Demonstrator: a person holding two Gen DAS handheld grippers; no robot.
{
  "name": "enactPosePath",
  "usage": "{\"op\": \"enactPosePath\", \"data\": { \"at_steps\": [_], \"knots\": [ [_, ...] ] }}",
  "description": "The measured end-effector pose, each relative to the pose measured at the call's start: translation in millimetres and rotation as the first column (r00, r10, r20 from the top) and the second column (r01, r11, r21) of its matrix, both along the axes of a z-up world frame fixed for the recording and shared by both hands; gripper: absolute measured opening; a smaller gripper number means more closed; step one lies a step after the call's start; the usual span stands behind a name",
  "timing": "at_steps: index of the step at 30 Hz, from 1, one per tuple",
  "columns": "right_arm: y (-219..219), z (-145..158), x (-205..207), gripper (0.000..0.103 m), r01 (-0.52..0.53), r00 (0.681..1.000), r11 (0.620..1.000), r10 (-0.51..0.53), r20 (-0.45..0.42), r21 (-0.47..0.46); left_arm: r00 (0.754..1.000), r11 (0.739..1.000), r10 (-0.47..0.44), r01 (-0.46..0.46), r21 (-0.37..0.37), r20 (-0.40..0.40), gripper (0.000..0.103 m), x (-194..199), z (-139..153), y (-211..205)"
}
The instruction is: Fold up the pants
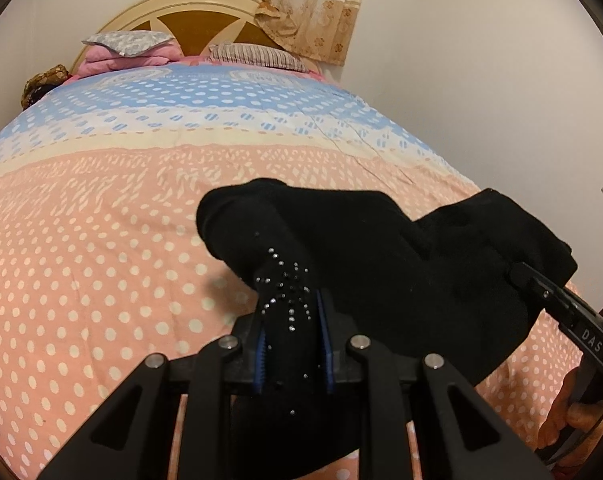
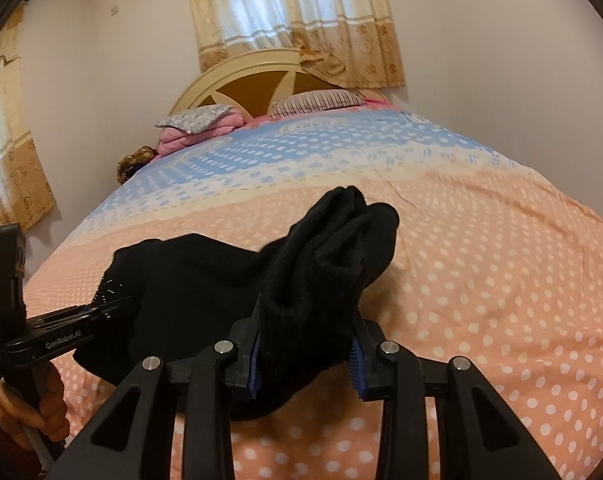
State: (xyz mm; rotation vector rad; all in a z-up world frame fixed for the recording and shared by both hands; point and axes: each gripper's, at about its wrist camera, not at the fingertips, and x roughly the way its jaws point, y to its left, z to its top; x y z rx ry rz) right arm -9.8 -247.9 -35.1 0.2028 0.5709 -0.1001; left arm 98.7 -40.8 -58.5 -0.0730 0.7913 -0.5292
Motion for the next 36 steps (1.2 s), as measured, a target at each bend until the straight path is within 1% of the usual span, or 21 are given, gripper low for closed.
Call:
{"op": "enactPosePath", "data": {
  "at_steps": [5, 10, 13, 16, 19, 21, 27, 33, 34, 36],
  "knots": [
    [14, 10, 9, 0.035, -0.038, 0.999, 0.999, 0.038, 0.013, 0.003, 0.999, 0.999, 0.038, -0.038, -0.019, 0.010, 0.022, 8, 4, 17],
    [39, 24, 30, 0.035, -0.106, 0.994, 0.994, 0.106, 0.035, -0.022, 0.994, 0.994, 0.111, -0.110, -0.026, 0.024, 0.022, 20, 10, 45],
    [62, 31, 48, 0.035, -0.168, 0.984, 0.984, 0.170, 0.047, -0.052, 0.985, 0.985, 0.171, -0.171, -0.021, 0.033, 0.022, 29, 12, 69],
    [91, 35, 73, 0.035, -0.233, 0.969, 0.970, 0.237, 0.062, -0.065, 0.969, 0.970, 0.241, -0.241, -0.015, 0.045, 0.022, 39, 15, 96],
    [116, 37, 95, 0.035, -0.288, 0.953, 0.955, 0.293, 0.074, -0.063, 0.949, 0.951, 0.309, -0.309, -0.005, 0.066, 0.022, 48, 18, 123],
    [138, 38, 111, 0.035, -0.327, 0.939, 0.942, 0.332, 0.083, -0.069, 0.929, 0.932, 0.360, -0.361, 0.004, 0.083, 0.022, 54, 21, 144],
    [191, 34, 157, 0.035, -0.405, 0.908, 0.913, 0.408, 0.097, -0.052, 0.878, 0.881, 0.458, -0.469, 0.060, 0.141, 0.022, 72, 21, 177],
    [237, 25, 198, 0.035, -0.443, 0.891, 0.896, 0.444, 0.094, -0.034, 0.825, 0.824, 0.533, -0.557, 0.108, 0.189, 0.022, 96, 14, 205],
    [239, 22, 200, 0.035, -0.446, 0.890, 0.895, 0.447, 0.092, -0.032, 0.818, 0.815, 0.542, -0.567, 0.119, 0.191, 0.022, 102, 11, 208],
    [249, 16, 214, 0.035, -0.449, 0.890, 0.893, 0.450, 0.080, -0.027, 0.812, 0.806, 0.556, -0.579, 0.122, 0.180, 0.022, 106, 6, 216]
  ]
}}
